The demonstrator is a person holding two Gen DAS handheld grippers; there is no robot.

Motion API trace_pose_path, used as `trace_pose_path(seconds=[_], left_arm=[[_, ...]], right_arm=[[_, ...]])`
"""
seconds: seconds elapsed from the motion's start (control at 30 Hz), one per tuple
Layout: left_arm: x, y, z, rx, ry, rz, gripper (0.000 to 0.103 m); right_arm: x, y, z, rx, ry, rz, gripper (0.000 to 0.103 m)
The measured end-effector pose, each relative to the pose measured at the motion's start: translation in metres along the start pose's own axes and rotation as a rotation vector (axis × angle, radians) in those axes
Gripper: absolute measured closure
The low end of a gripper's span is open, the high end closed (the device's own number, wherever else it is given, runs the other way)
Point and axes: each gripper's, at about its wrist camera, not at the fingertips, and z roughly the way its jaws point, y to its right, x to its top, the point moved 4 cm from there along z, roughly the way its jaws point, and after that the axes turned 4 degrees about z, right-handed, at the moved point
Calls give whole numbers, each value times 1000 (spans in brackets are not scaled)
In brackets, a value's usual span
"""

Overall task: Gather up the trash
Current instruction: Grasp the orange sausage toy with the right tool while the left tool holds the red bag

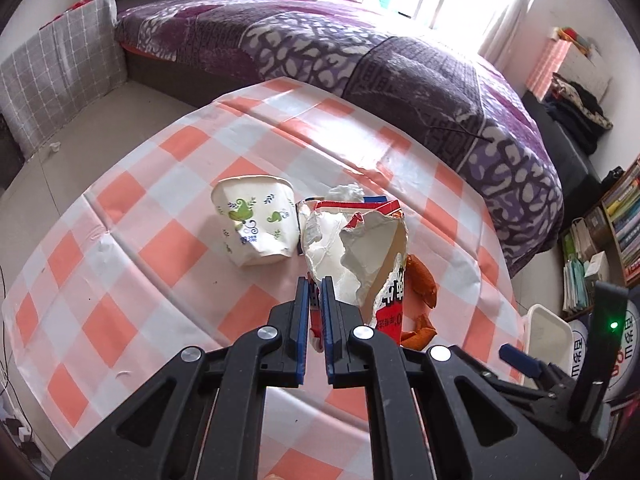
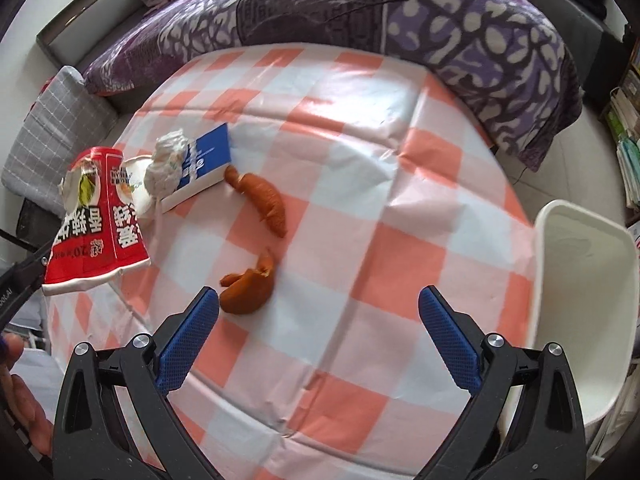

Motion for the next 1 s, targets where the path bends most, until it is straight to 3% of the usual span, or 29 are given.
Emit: trace_pose_path(seconds=[0.17, 0.3, 0.53, 0.57, 0.63, 0.8, 1.0], left_arm=[[-1, -15, 0, 9, -3, -17, 96], [-2, -23, 1, 16, -5, -23, 96], [-5, -38, 6, 14, -24, -61, 96], [-5, -39, 6, 15, -25, -63, 96], [-6, -40, 7, 18, -26, -65, 96], [-6, -41, 8, 32, -23, -65, 96], [-3, -39, 4, 36, -6, -70, 96]], right_arm=[[-7, -21, 18, -22, 13, 10, 18], [-11, -28, 33, -23, -22, 16, 37], [-8, -30, 37, -46, 9, -16, 40], [-8, -31, 37, -51, 16, -21, 44], [-7, -32, 37, -51, 28, -38, 64], [-4, -30, 32, 21, 33, -19, 67], [6, -30, 6, 57, 111, -18, 67]])
